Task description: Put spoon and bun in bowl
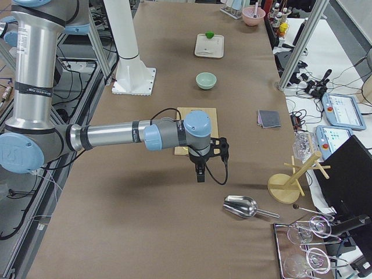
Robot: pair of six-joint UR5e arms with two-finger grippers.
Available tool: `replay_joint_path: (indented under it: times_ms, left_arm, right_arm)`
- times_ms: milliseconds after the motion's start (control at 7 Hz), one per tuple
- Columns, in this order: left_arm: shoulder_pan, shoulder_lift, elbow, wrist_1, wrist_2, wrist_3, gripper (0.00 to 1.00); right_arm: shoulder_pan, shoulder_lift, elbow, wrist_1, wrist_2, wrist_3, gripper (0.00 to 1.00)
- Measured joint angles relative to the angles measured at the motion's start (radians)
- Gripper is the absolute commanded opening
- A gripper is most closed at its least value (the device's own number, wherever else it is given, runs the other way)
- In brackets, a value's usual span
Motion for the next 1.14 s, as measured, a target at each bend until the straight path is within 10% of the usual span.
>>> replay_joint_path:
  times_ms: [1143]
  left_arm:
    - [0.666,-0.22,0.101,0.003,0.762,-0.653,0.98]
  right_arm:
    - [-0.018,0.037,-0.02,0.04,0.02,0.097,1.0]
